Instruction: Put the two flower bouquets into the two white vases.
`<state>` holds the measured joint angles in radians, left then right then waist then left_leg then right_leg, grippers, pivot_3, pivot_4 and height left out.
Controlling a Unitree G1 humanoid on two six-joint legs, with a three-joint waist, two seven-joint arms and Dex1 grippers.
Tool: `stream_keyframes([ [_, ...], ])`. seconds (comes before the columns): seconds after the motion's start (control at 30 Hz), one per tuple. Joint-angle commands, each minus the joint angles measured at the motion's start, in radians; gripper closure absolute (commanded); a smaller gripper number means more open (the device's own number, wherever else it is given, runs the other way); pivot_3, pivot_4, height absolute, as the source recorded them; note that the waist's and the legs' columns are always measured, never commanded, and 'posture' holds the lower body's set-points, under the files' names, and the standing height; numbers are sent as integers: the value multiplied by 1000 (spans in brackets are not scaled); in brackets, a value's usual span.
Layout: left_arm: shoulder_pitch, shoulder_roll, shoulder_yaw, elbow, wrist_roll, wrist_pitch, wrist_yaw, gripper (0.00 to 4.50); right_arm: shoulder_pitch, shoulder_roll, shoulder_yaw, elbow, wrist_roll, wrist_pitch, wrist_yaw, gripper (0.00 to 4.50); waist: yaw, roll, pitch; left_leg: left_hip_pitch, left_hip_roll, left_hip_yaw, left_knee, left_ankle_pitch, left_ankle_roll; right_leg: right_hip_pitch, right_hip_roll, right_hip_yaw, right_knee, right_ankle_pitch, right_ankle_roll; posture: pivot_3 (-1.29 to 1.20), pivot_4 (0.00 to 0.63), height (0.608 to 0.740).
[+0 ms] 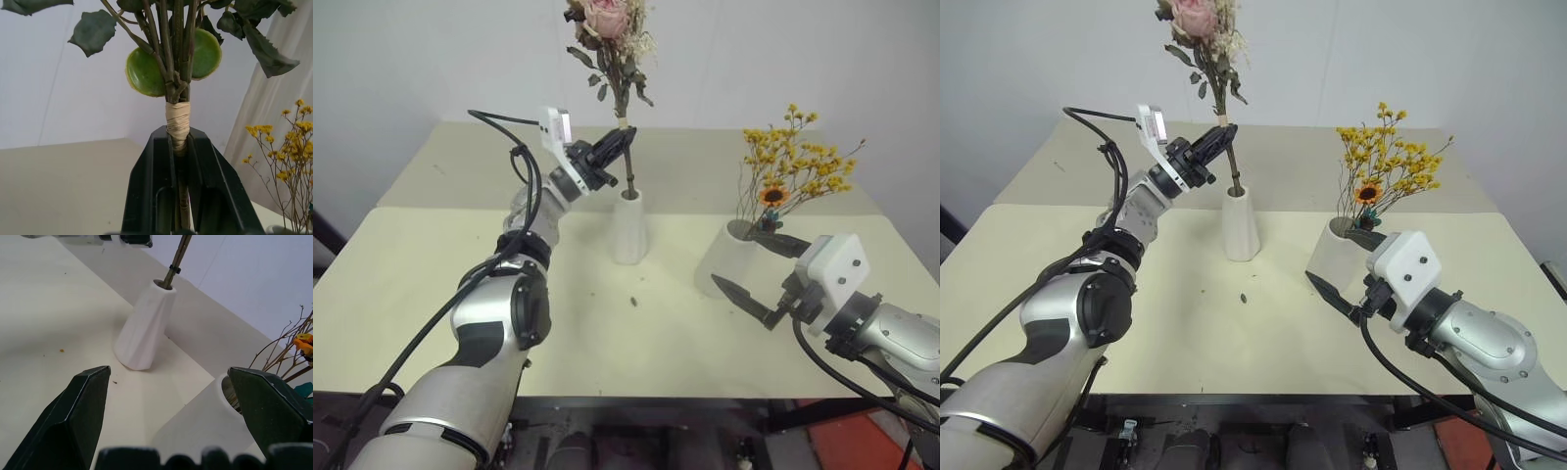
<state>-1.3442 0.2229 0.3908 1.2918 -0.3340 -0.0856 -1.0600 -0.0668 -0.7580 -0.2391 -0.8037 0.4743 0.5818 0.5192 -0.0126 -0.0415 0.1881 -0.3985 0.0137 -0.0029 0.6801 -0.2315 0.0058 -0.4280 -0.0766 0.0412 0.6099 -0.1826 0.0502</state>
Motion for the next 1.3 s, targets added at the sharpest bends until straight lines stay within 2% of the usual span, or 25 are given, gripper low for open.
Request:
stream_keyframes([
  [0.03,6,-7,-21,-31,18,-49,-27,4396,-10,3,-5,-17,-5,-6,-6,0,0,0,0,0,0,0,0,0,0,0,0,0,0,0,0,0,150,740],
  [0.73,63,-8,-65,-41,47,-125,-60,4396,-6,10,11,-9,-19,-23,14,0,0,0,0,0,0,0,0,0,0,0,0,0,0,0,0,0,150,740],
  [0.87,71,-8,-54,-47,26,-123,-105,4396,-2,10,11,-7,-18,-22,22,0,0,0,0,0,0,0,0,0,0,0,0,0,0,0,0,0,150,740],
  [1.3,99,8,-71,-72,33,-134,-164,224,-3,10,11,5,-26,-30,40,0,-1,0,0,0,0,0,0,0,0,0,0,0,1,0,0,0,150,740],
])
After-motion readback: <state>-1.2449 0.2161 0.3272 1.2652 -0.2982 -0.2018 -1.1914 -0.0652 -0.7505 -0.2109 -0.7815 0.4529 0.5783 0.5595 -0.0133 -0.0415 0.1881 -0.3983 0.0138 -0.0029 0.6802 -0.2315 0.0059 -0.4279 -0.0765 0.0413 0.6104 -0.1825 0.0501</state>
